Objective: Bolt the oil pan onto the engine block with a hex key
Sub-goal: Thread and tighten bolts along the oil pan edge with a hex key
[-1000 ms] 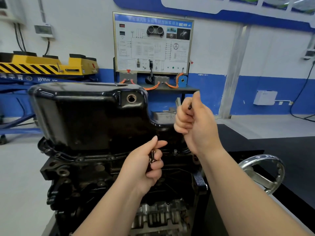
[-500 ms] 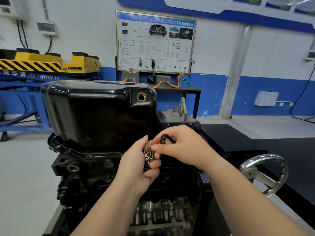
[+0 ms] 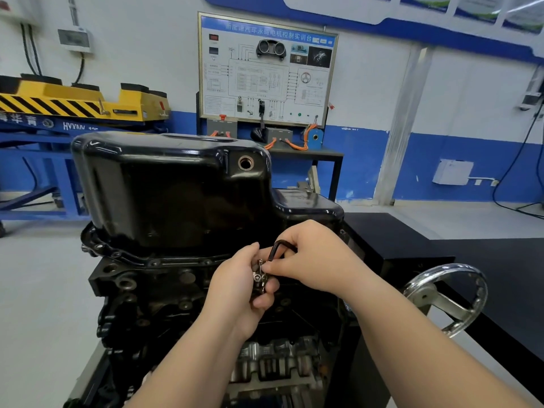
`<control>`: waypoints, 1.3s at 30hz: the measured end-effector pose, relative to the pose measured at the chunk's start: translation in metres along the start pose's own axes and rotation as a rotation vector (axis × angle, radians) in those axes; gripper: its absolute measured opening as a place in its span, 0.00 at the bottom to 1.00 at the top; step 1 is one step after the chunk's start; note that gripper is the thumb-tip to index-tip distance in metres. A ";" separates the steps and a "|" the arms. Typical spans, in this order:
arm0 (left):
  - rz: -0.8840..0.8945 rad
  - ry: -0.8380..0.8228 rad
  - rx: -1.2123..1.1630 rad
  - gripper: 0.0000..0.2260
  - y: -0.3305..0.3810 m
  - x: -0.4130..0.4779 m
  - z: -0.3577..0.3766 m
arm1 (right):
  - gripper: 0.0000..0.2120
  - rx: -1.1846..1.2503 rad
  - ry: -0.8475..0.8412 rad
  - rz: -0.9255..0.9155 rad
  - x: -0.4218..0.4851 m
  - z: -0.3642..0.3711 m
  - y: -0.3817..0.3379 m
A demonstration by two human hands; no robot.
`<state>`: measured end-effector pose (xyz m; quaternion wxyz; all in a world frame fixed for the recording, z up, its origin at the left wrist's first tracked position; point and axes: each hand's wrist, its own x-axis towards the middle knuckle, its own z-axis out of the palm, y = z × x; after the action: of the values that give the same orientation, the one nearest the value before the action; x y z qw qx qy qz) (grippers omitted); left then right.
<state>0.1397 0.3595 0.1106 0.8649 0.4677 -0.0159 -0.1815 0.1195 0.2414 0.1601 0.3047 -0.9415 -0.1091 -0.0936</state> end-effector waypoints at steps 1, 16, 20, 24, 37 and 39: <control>-0.015 -0.004 -0.020 0.23 0.000 0.000 0.000 | 0.14 0.014 0.002 -0.001 0.000 0.001 0.000; 0.160 -0.031 0.183 0.06 -0.008 0.001 -0.009 | 0.06 0.904 0.040 0.258 -0.001 -0.011 0.023; 0.347 0.003 0.273 0.08 -0.012 0.002 -0.006 | 0.05 1.016 -0.008 0.308 -0.003 -0.009 0.033; 0.438 -0.022 0.297 0.07 -0.011 0.004 -0.002 | 0.04 1.058 -0.009 0.321 -0.004 -0.010 0.039; 0.628 0.103 0.549 0.04 -0.003 0.022 0.004 | 0.15 0.994 0.331 0.239 -0.002 -0.015 0.042; 0.624 0.139 0.586 0.03 -0.006 0.023 0.003 | 0.20 0.996 0.409 0.166 -0.002 -0.021 0.042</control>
<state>0.1589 0.3467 0.1042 0.7081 0.6773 -0.1491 0.1326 0.1262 0.1952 0.1532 0.7353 -0.6513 -0.0038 -0.1873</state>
